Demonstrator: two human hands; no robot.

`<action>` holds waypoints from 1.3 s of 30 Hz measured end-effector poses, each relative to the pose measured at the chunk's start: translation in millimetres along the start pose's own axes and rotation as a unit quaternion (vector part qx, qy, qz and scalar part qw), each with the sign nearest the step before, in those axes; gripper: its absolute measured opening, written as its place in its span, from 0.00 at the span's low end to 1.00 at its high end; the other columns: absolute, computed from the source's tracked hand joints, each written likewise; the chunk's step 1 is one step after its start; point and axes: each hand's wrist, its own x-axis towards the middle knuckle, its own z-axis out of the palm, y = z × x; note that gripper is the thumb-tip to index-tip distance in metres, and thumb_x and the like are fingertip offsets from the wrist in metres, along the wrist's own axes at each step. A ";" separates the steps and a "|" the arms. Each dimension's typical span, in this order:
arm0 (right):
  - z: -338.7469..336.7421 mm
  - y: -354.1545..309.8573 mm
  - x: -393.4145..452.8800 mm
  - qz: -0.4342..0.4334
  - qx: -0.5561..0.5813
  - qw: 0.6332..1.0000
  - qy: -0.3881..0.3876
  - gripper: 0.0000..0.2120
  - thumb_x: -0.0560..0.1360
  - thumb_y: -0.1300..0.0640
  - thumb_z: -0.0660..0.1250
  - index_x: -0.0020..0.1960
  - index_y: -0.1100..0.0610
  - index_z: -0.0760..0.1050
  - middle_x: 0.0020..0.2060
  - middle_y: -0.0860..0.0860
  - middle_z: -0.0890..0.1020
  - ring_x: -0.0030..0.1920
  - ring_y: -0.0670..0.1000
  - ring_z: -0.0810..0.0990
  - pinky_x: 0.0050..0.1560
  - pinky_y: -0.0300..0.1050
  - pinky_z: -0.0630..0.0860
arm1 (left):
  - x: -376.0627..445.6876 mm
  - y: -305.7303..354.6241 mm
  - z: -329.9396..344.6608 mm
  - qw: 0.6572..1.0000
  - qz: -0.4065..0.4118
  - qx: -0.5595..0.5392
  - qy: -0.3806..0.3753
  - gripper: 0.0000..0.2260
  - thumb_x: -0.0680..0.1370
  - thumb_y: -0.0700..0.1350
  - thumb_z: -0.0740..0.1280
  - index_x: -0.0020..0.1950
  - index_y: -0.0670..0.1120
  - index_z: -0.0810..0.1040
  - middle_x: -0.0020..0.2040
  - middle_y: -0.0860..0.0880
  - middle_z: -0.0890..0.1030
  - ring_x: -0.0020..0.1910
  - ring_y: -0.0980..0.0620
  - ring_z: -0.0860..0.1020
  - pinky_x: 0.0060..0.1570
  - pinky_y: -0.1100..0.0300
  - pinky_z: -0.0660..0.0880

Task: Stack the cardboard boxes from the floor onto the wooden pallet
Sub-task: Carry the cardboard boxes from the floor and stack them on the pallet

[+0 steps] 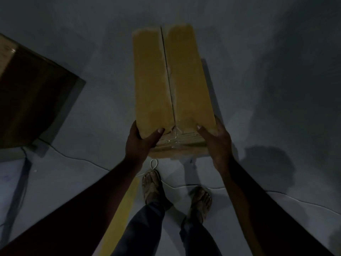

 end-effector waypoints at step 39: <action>-81.8 65.2 -967.4 0.004 0.342 0.745 0.572 0.15 0.72 0.48 0.76 0.58 0.46 0.83 0.48 0.48 0.88 0.47 0.54 0.88 0.50 0.58 0.86 | -723.8 13.3 -184.8 0.752 0.297 0.361 -0.465 0.36 0.61 0.77 0.71 0.61 0.56 0.80 0.52 0.56 0.85 0.51 0.50 0.83 0.54 0.46 0.82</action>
